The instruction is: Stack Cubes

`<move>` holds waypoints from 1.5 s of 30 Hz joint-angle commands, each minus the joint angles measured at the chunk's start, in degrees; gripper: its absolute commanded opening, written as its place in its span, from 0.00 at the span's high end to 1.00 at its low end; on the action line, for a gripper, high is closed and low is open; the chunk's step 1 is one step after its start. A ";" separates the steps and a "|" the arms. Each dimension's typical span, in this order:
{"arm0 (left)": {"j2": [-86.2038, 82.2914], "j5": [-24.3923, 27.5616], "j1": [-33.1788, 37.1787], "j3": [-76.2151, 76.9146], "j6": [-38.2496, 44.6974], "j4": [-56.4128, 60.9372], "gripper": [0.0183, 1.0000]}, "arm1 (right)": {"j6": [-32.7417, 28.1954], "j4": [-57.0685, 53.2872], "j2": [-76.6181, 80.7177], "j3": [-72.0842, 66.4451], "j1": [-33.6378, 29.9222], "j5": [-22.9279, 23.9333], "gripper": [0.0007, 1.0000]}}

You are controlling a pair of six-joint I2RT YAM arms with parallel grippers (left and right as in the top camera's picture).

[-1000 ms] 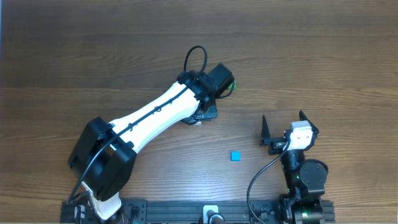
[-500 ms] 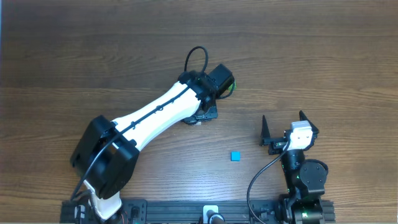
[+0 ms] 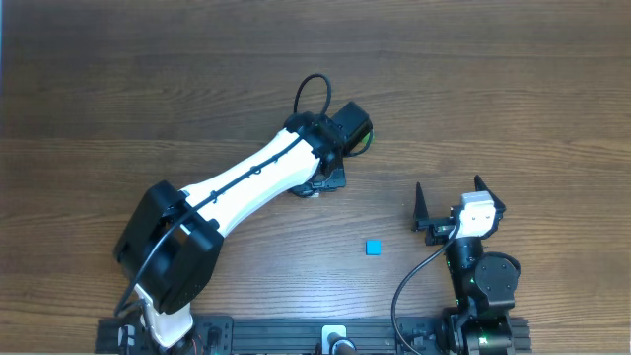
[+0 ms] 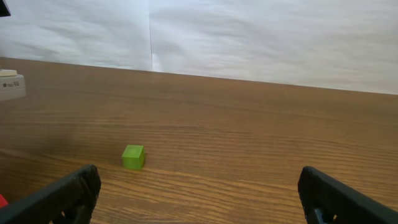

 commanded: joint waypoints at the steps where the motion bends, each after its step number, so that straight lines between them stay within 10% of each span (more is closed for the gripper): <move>1: 1.33 0.33 0.42 0.94 0.35 0.15 0.62 | 0.13 0.17 -0.39 -0.52 -0.42 -0.63 0.01; 13: -0.13 0.26 0.42 0.94 0.33 0.26 0.00 | 0.13 0.15 -0.39 -0.52 -0.42 -0.63 0.01; 27: -26.77 -10.01 3.61 0.94 0.35 2.14 0.00 | 0.13 0.17 -0.39 -0.52 -0.42 -0.63 0.01; 45: -61.61 -3.21 30.18 -25.57 25.97 28.76 0.00 | 0.13 0.17 -0.39 -0.52 -0.42 -0.63 0.01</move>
